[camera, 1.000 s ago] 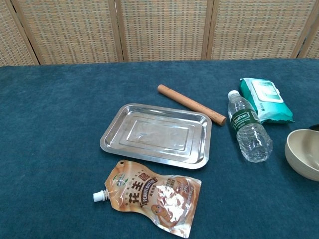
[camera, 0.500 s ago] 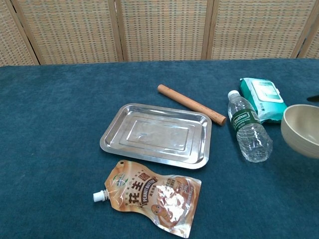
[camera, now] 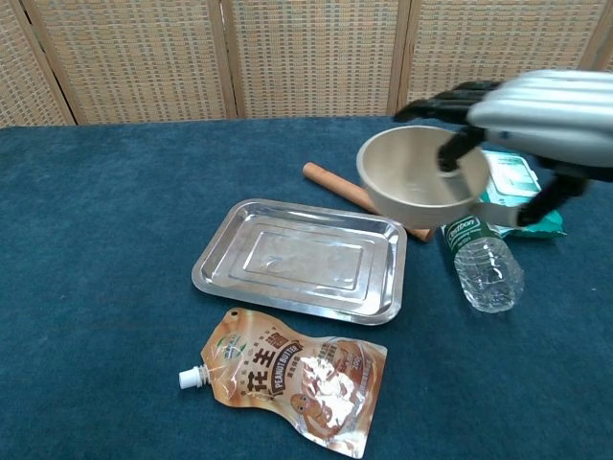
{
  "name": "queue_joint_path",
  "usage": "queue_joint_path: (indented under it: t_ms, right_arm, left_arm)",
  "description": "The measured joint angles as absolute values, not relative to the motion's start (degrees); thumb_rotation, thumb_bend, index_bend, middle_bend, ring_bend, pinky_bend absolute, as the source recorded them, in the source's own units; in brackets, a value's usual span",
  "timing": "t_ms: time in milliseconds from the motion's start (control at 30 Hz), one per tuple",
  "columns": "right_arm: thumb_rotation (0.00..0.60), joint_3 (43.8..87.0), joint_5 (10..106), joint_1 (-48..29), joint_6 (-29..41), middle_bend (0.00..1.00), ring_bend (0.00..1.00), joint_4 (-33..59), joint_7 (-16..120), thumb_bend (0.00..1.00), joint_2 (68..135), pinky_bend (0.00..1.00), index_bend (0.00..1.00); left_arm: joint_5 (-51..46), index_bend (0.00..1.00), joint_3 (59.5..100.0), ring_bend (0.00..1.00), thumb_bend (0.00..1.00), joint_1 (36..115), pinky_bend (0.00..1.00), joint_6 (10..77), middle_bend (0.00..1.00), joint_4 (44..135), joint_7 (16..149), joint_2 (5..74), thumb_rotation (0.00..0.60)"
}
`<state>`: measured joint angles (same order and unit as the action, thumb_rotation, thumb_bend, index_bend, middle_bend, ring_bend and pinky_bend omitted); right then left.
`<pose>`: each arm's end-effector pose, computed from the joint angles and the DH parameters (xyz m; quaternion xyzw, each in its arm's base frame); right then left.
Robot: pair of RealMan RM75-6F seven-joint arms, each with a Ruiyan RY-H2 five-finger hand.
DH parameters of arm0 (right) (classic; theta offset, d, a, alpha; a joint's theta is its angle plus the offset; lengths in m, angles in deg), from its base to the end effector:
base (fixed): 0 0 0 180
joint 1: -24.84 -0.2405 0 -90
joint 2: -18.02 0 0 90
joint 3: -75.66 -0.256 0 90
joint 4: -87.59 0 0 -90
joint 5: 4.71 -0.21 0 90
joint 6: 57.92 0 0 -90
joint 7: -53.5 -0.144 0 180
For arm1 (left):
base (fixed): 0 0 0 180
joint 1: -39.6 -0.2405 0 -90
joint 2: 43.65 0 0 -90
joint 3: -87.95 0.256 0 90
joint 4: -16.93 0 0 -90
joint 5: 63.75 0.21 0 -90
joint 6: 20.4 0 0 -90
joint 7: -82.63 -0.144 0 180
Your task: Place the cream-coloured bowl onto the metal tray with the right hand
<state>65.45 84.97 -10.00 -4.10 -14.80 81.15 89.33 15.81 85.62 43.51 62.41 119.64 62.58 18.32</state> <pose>-0.1250 -0.2886 0.0532 0.8340 -0.1594 0.3692 0.3777 -0.2975 0.1703 0.1529 -0.6170 -0.3720 -0.2839 0.6327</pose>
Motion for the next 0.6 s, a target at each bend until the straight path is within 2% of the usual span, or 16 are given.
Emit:
queue_joint_path:
  t_ms: [67, 200, 400, 600]
  right_arm:
    - [0.600, 63.60, 81.01, -14.63, -8.23, 0.00, 0.00, -13.52, 83.81, 0.53, 92.57, 0.00, 0.65]
    - [0.600, 61.40, 75.41, -20.40, -11.79, 0.00, 0.00, -8.16, 87.74, 0.53, 99.05, 0.00, 0.66]
    - [0.600, 59.86, 70.23, -24.68, -13.26, 0.00, 0.00, 2.17, 89.59, 0.53, 107.95, 0.00, 0.66]
    - [0.600, 59.78, 66.19, -27.01, -13.86, 0.00, 0.00, 9.25, 89.19, 0.53, 112.69, 0.00, 0.66]
  left_arm:
    - [15.07, 0.00, 85.49, 0.00, 0.00, 43.65, 0.00, 62.04, 0.00, 119.49, 62.57, 18.41, 0.600]
    - [13.46, 0.00, 85.16, 0.00, 0.00, 43.97, 0.00, 61.29, 0.00, 119.18, 62.49, 18.53, 0.600]
    - [10.64, 0.00, 84.39, 0.00, 0.00, 44.55, 0.00, 60.17, 0.00, 118.63, 62.25, 18.80, 0.600]
    - [9.28, 0.00, 84.07, 0.00, 0.00, 44.89, 0.00, 59.59, 0.00, 118.32, 62.43, 18.79, 0.600]
